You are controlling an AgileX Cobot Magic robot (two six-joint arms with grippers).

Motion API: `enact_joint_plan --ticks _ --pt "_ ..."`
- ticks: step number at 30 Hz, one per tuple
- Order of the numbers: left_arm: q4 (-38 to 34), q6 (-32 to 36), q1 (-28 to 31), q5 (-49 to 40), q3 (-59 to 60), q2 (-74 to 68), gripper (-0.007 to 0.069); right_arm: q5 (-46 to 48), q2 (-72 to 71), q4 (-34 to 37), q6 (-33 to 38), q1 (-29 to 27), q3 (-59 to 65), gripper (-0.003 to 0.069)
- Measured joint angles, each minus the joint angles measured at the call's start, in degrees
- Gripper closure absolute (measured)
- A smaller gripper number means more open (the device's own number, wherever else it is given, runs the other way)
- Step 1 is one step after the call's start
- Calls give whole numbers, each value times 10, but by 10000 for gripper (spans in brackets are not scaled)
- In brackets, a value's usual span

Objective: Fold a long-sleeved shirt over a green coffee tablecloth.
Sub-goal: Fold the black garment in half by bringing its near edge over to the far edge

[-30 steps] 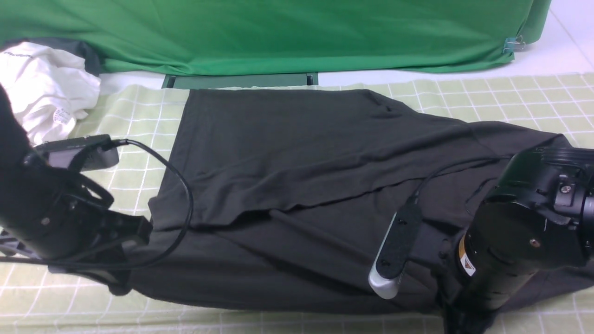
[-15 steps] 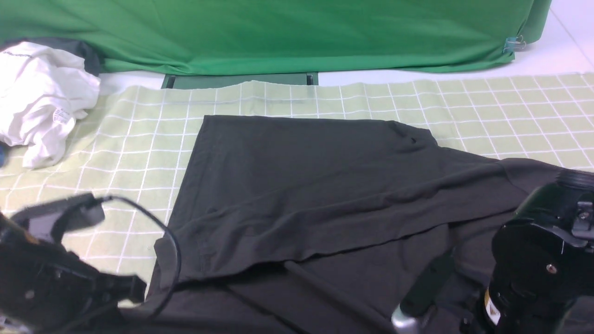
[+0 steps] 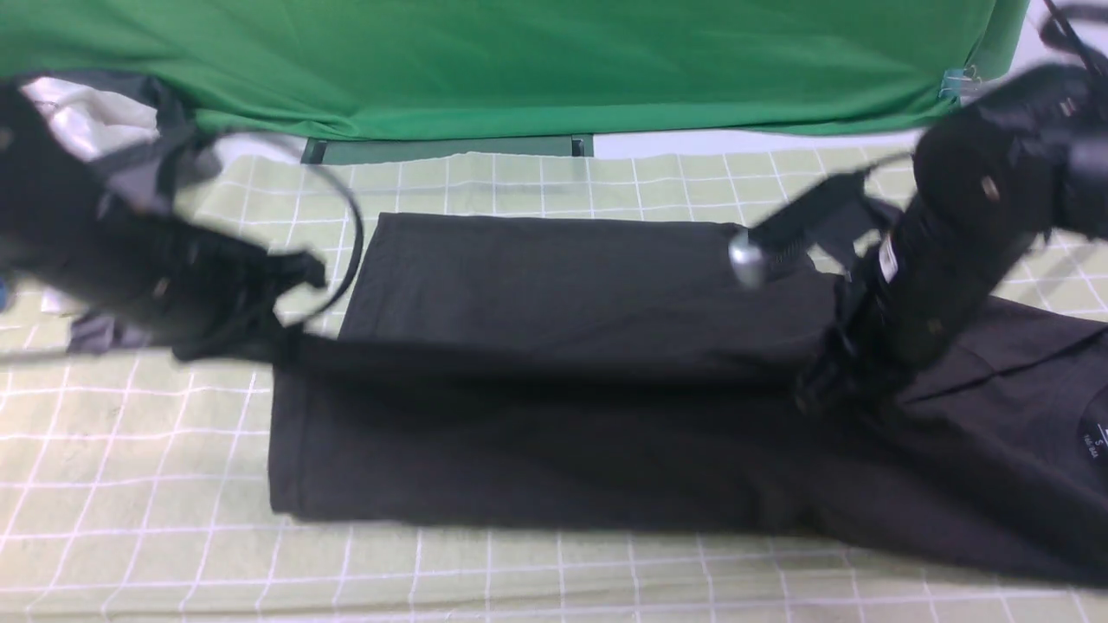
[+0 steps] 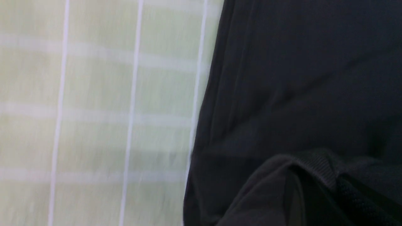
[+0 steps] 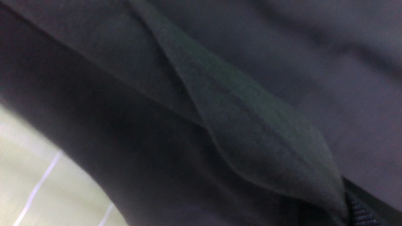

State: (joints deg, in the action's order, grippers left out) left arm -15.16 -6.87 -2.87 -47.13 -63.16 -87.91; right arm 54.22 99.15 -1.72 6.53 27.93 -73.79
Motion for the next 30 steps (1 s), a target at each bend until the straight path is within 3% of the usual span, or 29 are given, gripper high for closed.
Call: enact_joint_plan --ticks 16,30 --pt "1 -20 0 15 -287 -244 603 45 195 -7 15 -57 -265 612" --pt "0 -32 1 64 -338 -356 603 -12 291 -7 14 -81 -318 610"
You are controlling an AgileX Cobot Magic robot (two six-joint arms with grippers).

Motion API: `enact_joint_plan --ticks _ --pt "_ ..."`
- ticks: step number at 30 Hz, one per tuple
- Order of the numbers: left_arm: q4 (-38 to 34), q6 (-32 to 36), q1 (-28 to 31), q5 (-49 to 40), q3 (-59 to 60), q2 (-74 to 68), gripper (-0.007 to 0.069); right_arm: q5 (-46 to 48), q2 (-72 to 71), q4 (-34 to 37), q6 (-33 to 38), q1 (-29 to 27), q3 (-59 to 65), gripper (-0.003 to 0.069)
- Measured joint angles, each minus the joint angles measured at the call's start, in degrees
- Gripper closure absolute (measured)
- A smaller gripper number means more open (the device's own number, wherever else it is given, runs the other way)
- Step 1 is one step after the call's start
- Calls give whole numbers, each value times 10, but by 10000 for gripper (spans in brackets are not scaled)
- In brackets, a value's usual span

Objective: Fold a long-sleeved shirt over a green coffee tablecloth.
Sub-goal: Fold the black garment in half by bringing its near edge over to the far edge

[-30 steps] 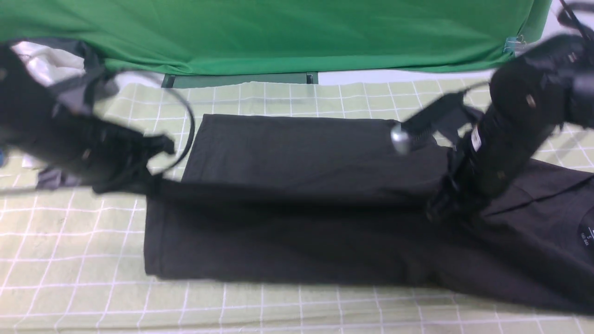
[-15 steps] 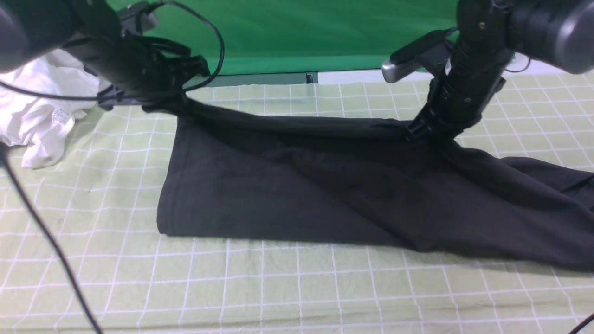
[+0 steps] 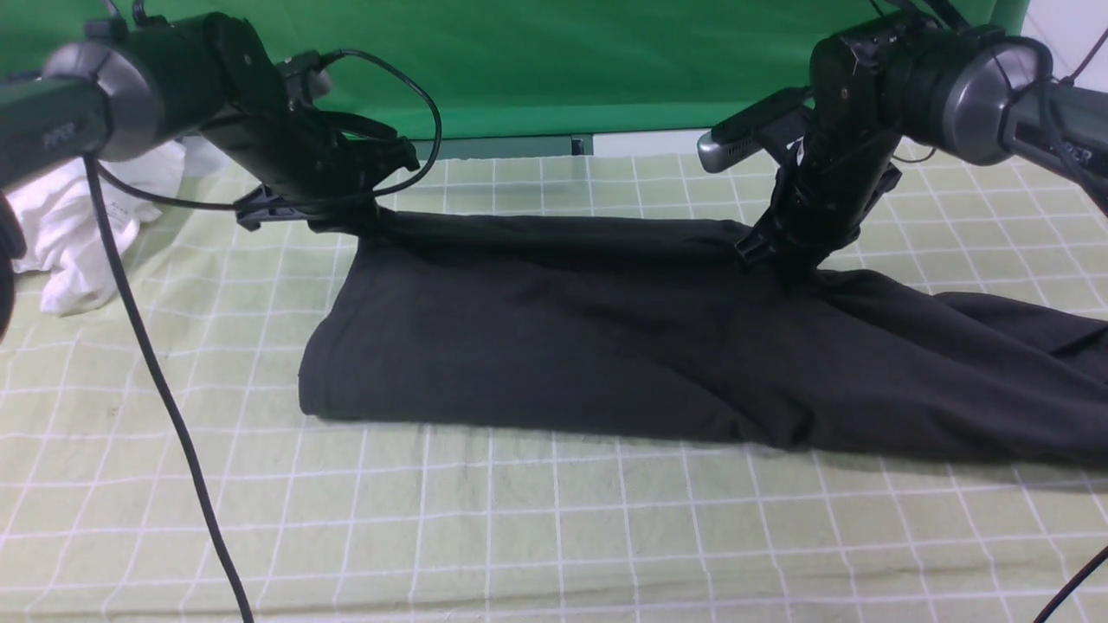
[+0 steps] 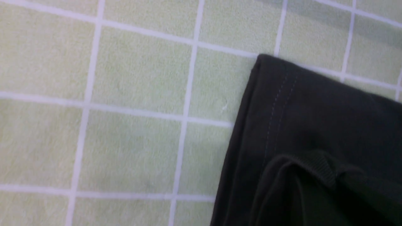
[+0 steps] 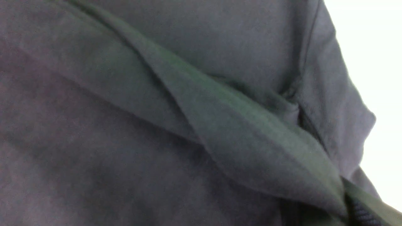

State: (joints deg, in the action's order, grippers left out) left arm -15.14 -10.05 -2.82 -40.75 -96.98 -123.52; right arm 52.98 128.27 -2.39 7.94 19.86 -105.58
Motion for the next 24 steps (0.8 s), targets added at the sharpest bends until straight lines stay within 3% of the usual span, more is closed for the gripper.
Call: enact_joint_plan --ticks 7,12,14,18,24 --pt "0 -20 0 36 0 -15 603 -40 8 -1 -1 -3 0 568" --pt "-4 -29 -1 63 -1 -26 602 -64 18 -6 -1 -4 0 480" --pt "-4 -32 -1 70 -1 -26 592 -80 18 -15 -3 -4 0 407" --pt "-6 -47 -1 77 -4 -22 533 -97 19 -33 -13 -4 -8 326" --pt "8 -54 7 76 -68 2 293 -66 21 -83 -34 -4 -78 292"
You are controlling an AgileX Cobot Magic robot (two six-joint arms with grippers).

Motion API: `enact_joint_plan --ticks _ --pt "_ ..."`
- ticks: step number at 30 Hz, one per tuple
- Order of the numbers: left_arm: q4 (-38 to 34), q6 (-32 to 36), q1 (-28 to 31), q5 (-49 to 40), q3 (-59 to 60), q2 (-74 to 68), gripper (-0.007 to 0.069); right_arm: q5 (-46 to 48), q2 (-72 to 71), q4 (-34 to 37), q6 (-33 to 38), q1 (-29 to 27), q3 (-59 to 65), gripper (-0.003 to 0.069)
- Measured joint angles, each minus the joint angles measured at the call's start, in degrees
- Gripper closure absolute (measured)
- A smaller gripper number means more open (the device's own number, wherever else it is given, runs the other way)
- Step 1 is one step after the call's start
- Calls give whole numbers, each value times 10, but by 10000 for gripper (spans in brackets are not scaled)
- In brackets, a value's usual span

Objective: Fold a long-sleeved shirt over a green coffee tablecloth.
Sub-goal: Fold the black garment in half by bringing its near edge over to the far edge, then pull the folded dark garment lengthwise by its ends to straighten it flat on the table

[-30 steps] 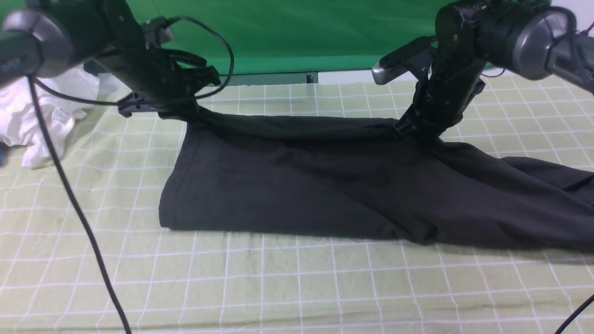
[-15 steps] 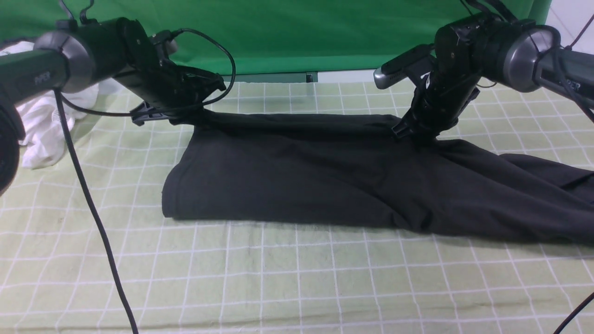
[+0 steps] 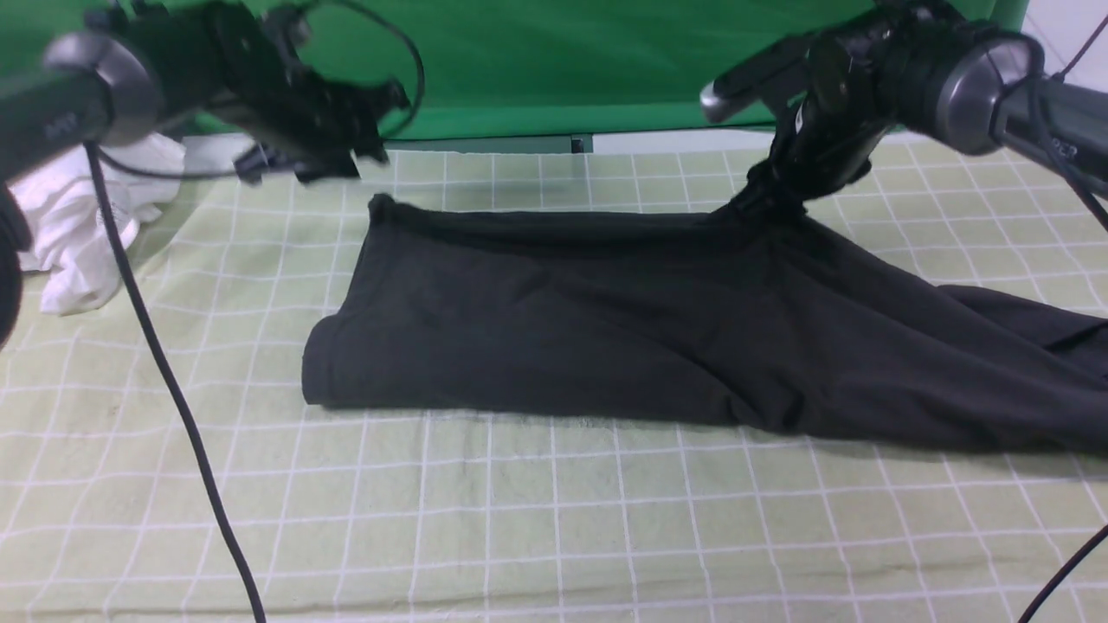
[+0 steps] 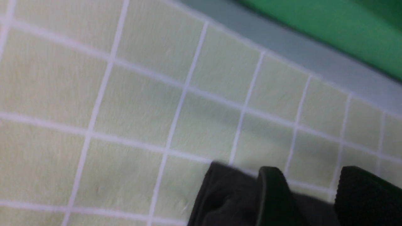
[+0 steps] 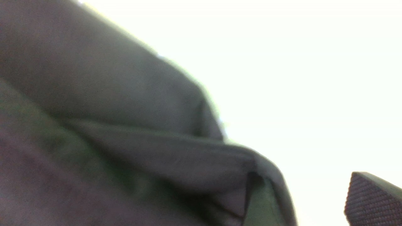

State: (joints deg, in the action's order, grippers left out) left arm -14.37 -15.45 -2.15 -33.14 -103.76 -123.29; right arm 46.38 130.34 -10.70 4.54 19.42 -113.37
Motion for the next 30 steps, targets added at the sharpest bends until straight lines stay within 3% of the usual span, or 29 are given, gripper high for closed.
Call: enact_joint_plan --ticks 4,6,8,11,12,16,17,19,20,26,30 --pt "0 1 2 -26 -51 12 192 37 0 -6 -2 0 -50 296" --pt "-8 11 3 -79 -98 13 155 81 0 -8 3 -1 -95 335" --pt "-21 28 3 -128 -129 13 165 121 0 -8 13 -1 -132 396" --pt "-42 61 3 -190 -167 13 246 190 0 -7 34 -3 -183 508" --pt "-42 63 3 -194 -169 13 255 194 0 -7 34 -3 -186 516" --pt "-54 109 3 -240 -190 13 458 223 -25 -4 29 -16 -196 641" --pt "-57 129 3 -253 -190 13 543 224 -51 3 26 -23 -174 656" --pt "-58 144 3 -271 -190 13 594 224 -106 26 22 -34 -105 662" --pt "-58 145 3 -276 -190 13 594 224 -118 32 22 -35 -98 662" --pt "-67 155 3 -323 -191 12 613 216 -336 82 20 -115 221 657" --pt "-67 155 3 -324 -191 12 611 177 -377 89 17 -171 324 627"
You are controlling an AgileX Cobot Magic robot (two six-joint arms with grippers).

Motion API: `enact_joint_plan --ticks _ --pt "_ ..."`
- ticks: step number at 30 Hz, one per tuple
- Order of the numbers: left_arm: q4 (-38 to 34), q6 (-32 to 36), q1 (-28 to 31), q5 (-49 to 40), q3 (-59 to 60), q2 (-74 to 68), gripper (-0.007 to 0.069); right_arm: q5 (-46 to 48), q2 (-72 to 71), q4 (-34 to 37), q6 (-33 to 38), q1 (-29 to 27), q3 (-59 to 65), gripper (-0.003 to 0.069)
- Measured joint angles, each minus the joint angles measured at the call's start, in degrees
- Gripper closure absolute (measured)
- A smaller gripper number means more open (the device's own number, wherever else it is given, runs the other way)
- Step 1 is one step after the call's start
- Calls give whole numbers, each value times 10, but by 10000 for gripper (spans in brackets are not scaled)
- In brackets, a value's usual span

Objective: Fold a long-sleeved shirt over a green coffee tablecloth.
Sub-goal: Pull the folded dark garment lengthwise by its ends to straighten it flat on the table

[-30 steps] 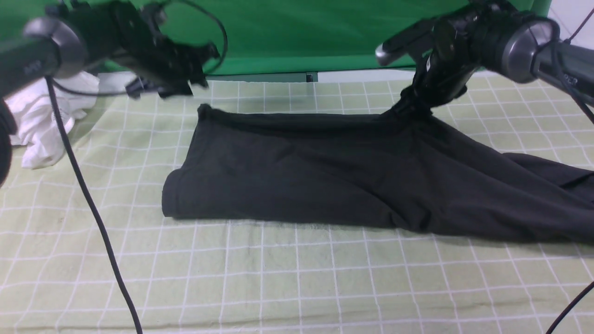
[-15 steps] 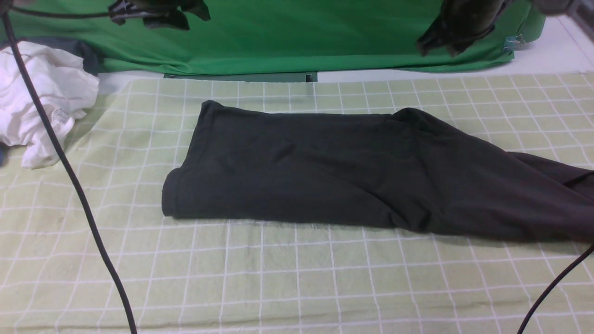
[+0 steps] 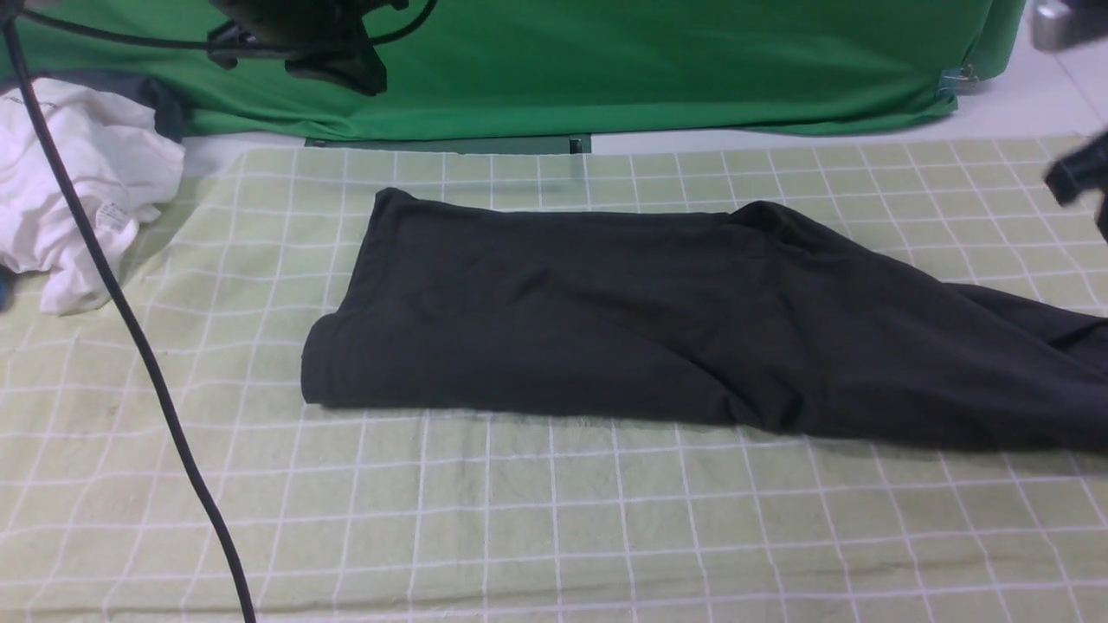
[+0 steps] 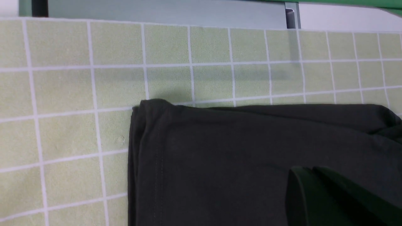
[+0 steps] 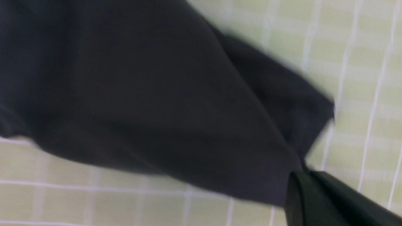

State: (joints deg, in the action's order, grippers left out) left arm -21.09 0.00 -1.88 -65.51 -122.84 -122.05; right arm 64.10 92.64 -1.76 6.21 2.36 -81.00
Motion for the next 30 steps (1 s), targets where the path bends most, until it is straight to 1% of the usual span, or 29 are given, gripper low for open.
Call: enact_joint_plan --ticks 1,3,6,7,9,10,11,14,16,19,25,30 --pt "-2 4 0 0 0 0 611 -33 -4 9 -1 -32 46 605" --pt "-6 11 0 0 0 0 611 -93 4 37 5 -70 98 571" --pt "-9 20 0 1 -1 0 611 -149 27 67 13 -99 132 525" --pt "-10 21 0 1 -1 0 611 -178 55 76 17 -110 139 470" --pt "-10 22 0 1 -1 0 611 -189 76 76 20 -112 141 415" --pt "-10 22 0 1 -1 0 611 -189 76 76 20 -112 141 415" --pt "-10 23 0 1 -1 0 611 -189 93 77 23 -113 142 359" --pt "-10 23 0 1 -1 0 611 -169 123 79 26 -113 142 291" --pt "-10 23 0 1 -1 0 611 -142 133 79 29 -113 142 277" --pt "-10 24 0 1 -1 0 611 -115 133 66 31 -113 142 275" --pt "-10 48 0 -4 -2 0 611 -69 133 29 6 -128 92 274" --pt "-10 50 0 -5 -2 0 611 -61 136 24 2 -133 79 272"
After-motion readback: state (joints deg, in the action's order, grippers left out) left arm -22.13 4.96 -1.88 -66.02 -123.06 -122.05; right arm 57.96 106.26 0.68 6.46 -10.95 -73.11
